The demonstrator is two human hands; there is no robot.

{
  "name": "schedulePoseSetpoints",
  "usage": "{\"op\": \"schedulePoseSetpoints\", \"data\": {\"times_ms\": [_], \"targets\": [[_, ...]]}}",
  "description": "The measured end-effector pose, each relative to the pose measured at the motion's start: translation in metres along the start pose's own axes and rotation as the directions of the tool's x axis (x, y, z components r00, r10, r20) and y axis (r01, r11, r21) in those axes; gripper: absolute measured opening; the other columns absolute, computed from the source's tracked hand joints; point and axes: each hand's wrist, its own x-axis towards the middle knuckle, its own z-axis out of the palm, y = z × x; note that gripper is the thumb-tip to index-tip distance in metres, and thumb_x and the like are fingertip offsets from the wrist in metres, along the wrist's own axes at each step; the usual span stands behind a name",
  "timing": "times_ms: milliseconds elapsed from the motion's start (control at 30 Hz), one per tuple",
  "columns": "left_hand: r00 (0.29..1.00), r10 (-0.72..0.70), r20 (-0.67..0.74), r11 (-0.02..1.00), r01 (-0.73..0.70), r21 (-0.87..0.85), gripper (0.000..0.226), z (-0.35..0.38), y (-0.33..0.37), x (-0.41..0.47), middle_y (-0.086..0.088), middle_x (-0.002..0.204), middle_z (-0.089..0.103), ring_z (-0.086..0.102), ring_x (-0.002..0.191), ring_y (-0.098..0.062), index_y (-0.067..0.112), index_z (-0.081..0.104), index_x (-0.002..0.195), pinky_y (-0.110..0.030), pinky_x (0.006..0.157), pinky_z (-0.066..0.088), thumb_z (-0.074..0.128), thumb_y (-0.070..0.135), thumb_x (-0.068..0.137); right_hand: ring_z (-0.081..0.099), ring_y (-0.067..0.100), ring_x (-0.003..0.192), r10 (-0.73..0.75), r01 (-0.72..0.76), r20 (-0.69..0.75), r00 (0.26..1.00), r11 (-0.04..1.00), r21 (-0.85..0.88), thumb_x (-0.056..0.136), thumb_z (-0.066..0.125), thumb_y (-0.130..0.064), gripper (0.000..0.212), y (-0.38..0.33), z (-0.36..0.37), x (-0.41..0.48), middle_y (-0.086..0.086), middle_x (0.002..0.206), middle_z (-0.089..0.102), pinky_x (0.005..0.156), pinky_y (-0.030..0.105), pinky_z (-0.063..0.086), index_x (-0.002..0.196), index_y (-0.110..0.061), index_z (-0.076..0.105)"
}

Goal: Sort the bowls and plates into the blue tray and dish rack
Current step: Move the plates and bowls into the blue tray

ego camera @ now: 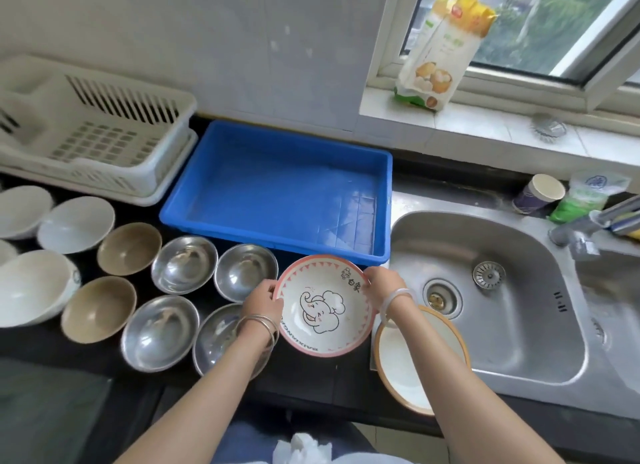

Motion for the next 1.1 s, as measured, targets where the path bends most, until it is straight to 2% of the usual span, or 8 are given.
{"op": "schedulePoseSetpoints", "data": {"times_ms": [133,267,367,533,633,833,967,1100], "targets": [[0.997,-0.004,-0.072,0.999,0.001,-0.039,0.015,-0.018,-0.003,-0.002,0.003,0.080,0.065,0.059,0.065,-0.010,0.022,0.056,0.090,-0.024,0.052,0.044,0.050,0.009,0.087,0.062,0.029,0.075,-0.057,0.057,-0.002,0.998,0.997,0.059,0.089,0.042,-0.011,0.023,-0.012,-0.010,-0.009,0.006,0.082,0.060,0.068,0.033,0.055,0.094,-0.012,0.065],[0.993,0.001,-0.118,0.995,-0.014,-0.103,0.012,-0.046,0.007,0.003,0.007,0.080,0.064,0.063,0.073,-0.016,0.024,0.058,0.086,-0.034,0.068,0.055,0.053,0.014,0.086,0.067,0.035,0.080,-0.094,0.096,-0.022,0.995,0.981,0.169,0.086,0.046,-0.010,0.024,-0.029,-0.029,-0.008,0.010,0.084,0.064,0.075,0.044,0.058,0.096,-0.012,0.068],[0.988,0.039,-0.148,0.974,-0.071,-0.217,0.005,-0.068,0.020,0.014,-0.003,0.087,0.066,0.063,0.072,-0.017,0.016,0.060,0.088,-0.020,0.059,0.056,0.057,0.014,0.086,0.069,0.037,0.077,-0.090,0.098,-0.042,0.995,0.949,0.298,0.084,0.051,-0.010,0.021,-0.043,-0.045,-0.001,0.016,0.091,0.068,0.073,0.048,0.059,0.095,-0.012,0.068],[0.985,0.001,-0.173,0.906,-0.074,-0.416,0.007,-0.096,0.040,0.042,-0.013,0.093,0.068,0.065,0.076,-0.025,0.016,0.059,0.080,-0.039,0.067,0.058,0.058,0.018,0.087,0.068,0.018,0.048,-0.032,0.074,-0.091,0.995,0.859,0.507,0.087,0.052,-0.008,0.015,-0.073,-0.064,0.020,0.006,0.068,0.068,0.040,0.023,0.054,0.088,-0.016,0.065],[0.986,-0.007,-0.168,0.891,-0.070,-0.449,0.009,-0.108,0.046,0.065,-0.017,0.100,0.066,0.064,0.086,-0.035,0.010,0.059,0.092,-0.050,0.079,0.056,0.054,0.017,0.089,0.068,0.015,0.048,-0.011,0.075,-0.115,0.993,0.817,0.572,0.088,0.052,-0.008,0.015,-0.096,-0.068,0.038,0.003,0.063,0.068,0.042,0.023,0.055,0.093,-0.015,0.064],[0.984,-0.055,-0.168,0.880,-0.032,-0.474,0.010,-0.137,0.053,0.126,-0.013,0.094,0.064,0.062,0.077,-0.027,0.011,0.059,0.092,-0.035,0.063,0.059,0.053,0.006,0.085,0.068,0.017,0.047,0.041,0.034,-0.089,0.995,0.709,0.705,0.087,0.051,-0.006,0.022,-0.143,-0.064,0.089,0.008,0.067,0.067,0.044,0.024,0.056,0.105,-0.008,0.063],[0.984,-0.092,-0.151,0.868,0.005,-0.496,0.018,-0.148,0.052,0.163,-0.012,0.094,0.067,0.063,0.080,-0.028,0.014,0.063,0.098,-0.038,0.069,0.057,0.053,0.007,0.085,0.069,0.025,0.060,0.076,-0.033,-0.020,0.997,0.638,0.769,0.090,0.052,-0.007,0.024,-0.167,-0.050,0.124,0.016,0.080,0.069,0.056,0.033,0.059,0.112,-0.005,0.060],[0.990,-0.120,-0.068,0.783,0.053,-0.620,0.024,-0.145,0.051,0.187,-0.010,0.097,0.064,0.062,0.080,-0.025,0.014,0.063,0.104,-0.033,0.053,0.054,0.049,0.002,0.088,0.068,0.022,0.057,0.133,-0.078,-0.007,0.991,0.619,0.781,0.091,0.052,-0.009,0.022,-0.181,-0.036,0.148,0.013,0.080,0.069,0.048,0.028,0.058,0.111,-0.009,0.060]]}}
